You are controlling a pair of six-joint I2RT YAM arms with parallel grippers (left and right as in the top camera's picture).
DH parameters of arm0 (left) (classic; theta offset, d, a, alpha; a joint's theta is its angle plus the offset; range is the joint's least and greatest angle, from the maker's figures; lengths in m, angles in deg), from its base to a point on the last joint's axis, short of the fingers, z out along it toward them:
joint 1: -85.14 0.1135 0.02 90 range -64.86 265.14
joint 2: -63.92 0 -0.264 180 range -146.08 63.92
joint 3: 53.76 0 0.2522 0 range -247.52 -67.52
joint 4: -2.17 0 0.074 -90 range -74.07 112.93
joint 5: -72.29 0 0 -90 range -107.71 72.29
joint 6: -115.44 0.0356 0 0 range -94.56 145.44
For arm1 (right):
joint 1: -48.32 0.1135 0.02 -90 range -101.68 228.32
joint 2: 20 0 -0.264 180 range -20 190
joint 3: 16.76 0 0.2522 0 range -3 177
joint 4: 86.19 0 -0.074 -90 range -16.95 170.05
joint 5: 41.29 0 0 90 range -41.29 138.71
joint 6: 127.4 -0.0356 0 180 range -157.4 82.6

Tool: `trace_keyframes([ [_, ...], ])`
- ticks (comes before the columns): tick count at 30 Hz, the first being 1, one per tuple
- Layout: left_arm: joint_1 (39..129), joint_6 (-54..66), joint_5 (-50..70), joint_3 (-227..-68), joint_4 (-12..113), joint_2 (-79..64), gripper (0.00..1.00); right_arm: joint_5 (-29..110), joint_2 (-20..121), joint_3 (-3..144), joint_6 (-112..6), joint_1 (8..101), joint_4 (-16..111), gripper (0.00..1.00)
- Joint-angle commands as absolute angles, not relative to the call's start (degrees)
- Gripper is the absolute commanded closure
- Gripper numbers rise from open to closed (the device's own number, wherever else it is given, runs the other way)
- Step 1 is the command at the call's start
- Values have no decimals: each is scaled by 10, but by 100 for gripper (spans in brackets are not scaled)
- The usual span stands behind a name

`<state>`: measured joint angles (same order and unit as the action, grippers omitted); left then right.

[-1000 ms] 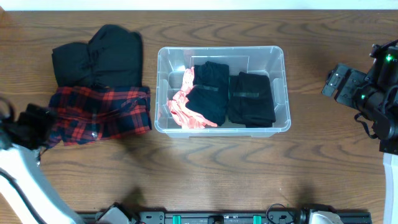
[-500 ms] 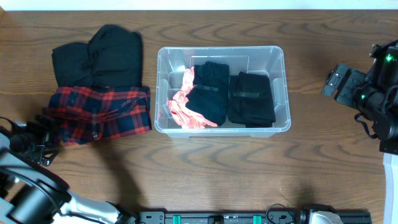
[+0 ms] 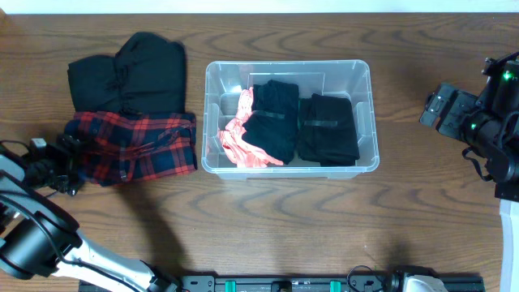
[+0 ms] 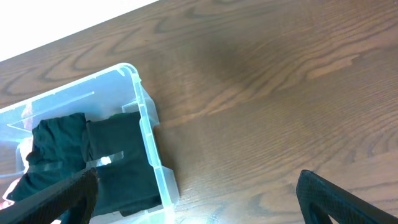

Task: Pack container
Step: 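Reach the left gripper to the plaid shirt and grasp it, then carry the plaid shirt into the bin and release it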

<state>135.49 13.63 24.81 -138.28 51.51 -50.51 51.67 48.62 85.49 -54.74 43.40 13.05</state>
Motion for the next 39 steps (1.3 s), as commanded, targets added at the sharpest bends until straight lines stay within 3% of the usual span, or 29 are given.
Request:
trace_keyframes([
  [1,1337,154,238,-1373,510,-548,28,517,486,859,-545,431,129,1],
  [3,1337,164,239,-1373,510,-548,56,517,486,859,-545,431,129,1],
  [4,1337,167,239,-1373,513,-547,63,517,486,859,-545,431,129,1],
  [7,1338,167,254,-1373,529,-541,75,517,486,859,-545,431,129,1],
  [10,1338,167,298,-1373,546,-516,81,517,486,859,-545,431,129,1],
  [19,1336,150,364,-1373,630,-235,85,517,486,859,-545,431,129,1],
  [26,1276,32,401,-1373,620,23,89,517,486,859,-545,431,129,1],
  [33,1180,-120,401,-1373,535,133,91,517,486,859,-545,431,129,1],
  [39,1034,-203,346,-1373,462,133,91,517,486,859,-545,431,129,1],
])
